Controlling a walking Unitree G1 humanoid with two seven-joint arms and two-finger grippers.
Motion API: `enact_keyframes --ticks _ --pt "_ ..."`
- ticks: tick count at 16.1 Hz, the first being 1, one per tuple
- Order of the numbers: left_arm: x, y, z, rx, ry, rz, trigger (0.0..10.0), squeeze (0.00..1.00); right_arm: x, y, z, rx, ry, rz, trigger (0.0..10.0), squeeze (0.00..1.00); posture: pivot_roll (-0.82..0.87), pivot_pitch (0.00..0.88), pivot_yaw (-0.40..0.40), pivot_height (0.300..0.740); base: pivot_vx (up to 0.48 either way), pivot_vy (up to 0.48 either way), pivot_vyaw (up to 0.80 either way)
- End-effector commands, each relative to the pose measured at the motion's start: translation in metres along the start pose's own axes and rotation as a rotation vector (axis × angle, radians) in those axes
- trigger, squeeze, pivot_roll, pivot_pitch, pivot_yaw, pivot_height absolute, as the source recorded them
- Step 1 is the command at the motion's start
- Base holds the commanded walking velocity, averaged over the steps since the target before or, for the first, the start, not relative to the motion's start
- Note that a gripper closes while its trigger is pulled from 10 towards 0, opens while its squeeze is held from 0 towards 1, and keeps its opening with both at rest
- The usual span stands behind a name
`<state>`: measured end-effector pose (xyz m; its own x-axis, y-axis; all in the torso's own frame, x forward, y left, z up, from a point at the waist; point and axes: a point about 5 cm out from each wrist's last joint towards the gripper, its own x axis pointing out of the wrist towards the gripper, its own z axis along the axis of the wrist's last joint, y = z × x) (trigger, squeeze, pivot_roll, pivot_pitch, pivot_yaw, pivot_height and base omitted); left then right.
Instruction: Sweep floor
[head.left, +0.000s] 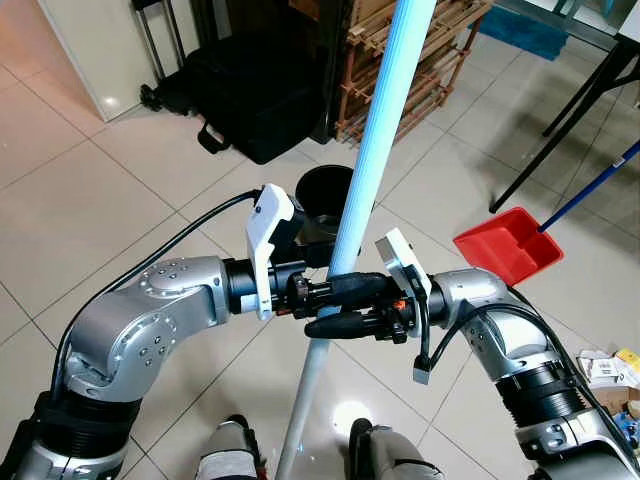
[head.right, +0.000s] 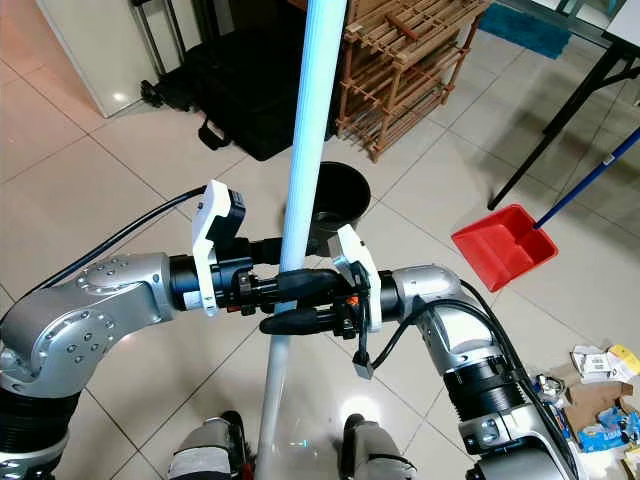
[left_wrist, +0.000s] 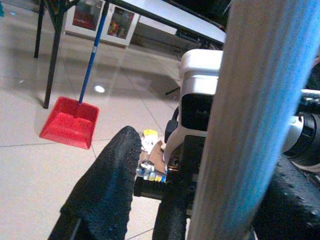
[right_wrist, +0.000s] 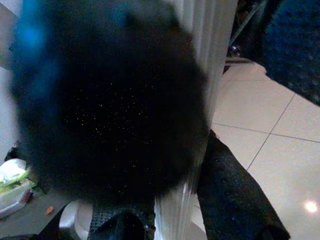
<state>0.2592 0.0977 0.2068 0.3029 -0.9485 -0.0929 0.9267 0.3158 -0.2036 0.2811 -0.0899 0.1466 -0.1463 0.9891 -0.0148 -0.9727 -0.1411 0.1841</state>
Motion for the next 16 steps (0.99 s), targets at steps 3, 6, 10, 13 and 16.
enact_keyframes --ticks 3,6,10,13,16 --pt "-0.0015 -0.0043 0.0013 0.026 0.006 -0.015 0.0 0.0 -0.0004 -0.0015 -0.0007 -0.001 -0.007 -0.003 10.0 0.0 0.06 0.242 -0.023 0.74 0.0 0.0 0.0" --pt "-0.0022 -0.0045 0.0011 0.029 0.01 -0.017 0.0 0.0 -0.0012 -0.0029 -0.0012 -0.001 -0.004 -0.01 10.0 0.0 0.06 0.242 -0.024 0.74 0.0 0.0 0.0" --pt "-0.0031 -0.0051 -0.0002 0.026 0.014 -0.03 0.0 0.0 -0.0018 -0.0042 -0.0025 0.0 -0.003 -0.021 10.0 0.0 0.06 0.24 -0.023 0.74 0.0 0.0 0.0" --pt "-0.0033 -0.0079 -0.0016 0.02 0.015 -0.052 0.0 0.0 -0.0022 -0.005 -0.0034 0.001 -0.002 -0.024 10.0 0.0 0.06 0.242 -0.023 0.74 0.0 0.0 0.0" --pt "-0.004 -0.0121 -0.0025 0.007 0.012 -0.093 0.0 0.0 -0.0031 -0.0055 -0.0041 0.003 -0.001 -0.028 10.0 0.0 0.06 0.243 -0.023 0.74 0.0 0.0 0.0"
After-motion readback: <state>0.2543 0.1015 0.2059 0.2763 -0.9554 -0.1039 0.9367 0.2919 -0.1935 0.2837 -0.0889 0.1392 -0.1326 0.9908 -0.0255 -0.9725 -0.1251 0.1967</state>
